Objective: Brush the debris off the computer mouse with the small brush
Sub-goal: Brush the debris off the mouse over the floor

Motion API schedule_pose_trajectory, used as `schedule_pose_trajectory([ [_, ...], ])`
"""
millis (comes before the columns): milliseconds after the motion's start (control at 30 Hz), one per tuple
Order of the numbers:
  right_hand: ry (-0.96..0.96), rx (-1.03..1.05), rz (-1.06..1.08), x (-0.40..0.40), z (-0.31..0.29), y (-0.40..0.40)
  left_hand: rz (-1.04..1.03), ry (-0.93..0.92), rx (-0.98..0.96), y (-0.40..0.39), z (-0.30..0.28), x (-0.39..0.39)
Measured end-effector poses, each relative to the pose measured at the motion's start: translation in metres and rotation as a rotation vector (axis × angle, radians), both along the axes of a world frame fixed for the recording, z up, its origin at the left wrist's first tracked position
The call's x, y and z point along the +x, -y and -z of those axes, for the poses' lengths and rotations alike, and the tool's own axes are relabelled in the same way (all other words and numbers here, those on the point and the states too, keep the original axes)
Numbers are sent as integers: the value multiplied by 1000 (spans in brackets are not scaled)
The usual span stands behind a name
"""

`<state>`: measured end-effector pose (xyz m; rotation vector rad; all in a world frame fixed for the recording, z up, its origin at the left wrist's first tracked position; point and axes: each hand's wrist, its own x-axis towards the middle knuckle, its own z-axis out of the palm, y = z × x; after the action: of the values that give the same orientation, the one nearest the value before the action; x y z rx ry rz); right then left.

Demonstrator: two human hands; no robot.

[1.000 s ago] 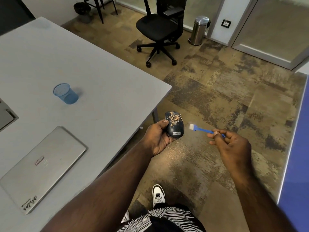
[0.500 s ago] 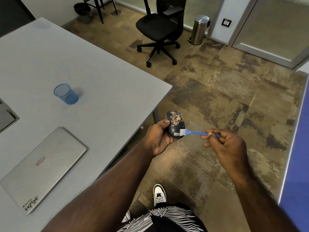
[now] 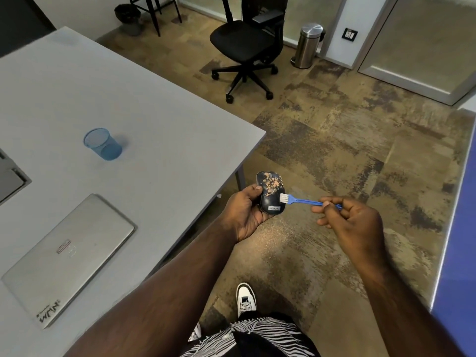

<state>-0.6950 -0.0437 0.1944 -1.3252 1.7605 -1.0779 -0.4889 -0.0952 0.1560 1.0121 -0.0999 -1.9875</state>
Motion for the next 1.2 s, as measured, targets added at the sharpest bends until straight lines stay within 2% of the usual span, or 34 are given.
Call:
schedule_pose_trajectory([
  [133, 27, -36, 59, -5, -1, 2, -14, 0, 6, 0, 0, 0],
  [233, 98, -93, -125, 6, -7, -8, -13, -2, -1, 0, -3, -3],
  [300, 27, -102, -211, 14, -5, -12, -16, -1, 1, 0, -4, -5],
  [467, -102, -151, -7, 7, -4, -4, -17, 25, -11, -1, -4, -6],
  [567, -50, -220, -118, 12, -10, -9, -28, 18, -17, -1, -5, -5],
  [633, -95, -224, -203, 17, -8, -12, -38, 0, -11, -1, -6, -6],
  [800, -164, -194, 12, 1, -6, -2, -47, -12, -7, -2, -7, -3],
  [933, -75, -232, -135, 6, -7, -8, -51, -17, 1, -2, -7, -2],
  [1033, -185, -185, -59, 1, -1, -2, -46, -1, 2, -2, -6, -2],
  [1100, -182, -186, 31, -6, -6, 5, -43, 1, 3, -3, -6, -2],
  [1200, -81, -245, -79, 2, -16, 5, -39, -2, 0, -4, -7, -3],
])
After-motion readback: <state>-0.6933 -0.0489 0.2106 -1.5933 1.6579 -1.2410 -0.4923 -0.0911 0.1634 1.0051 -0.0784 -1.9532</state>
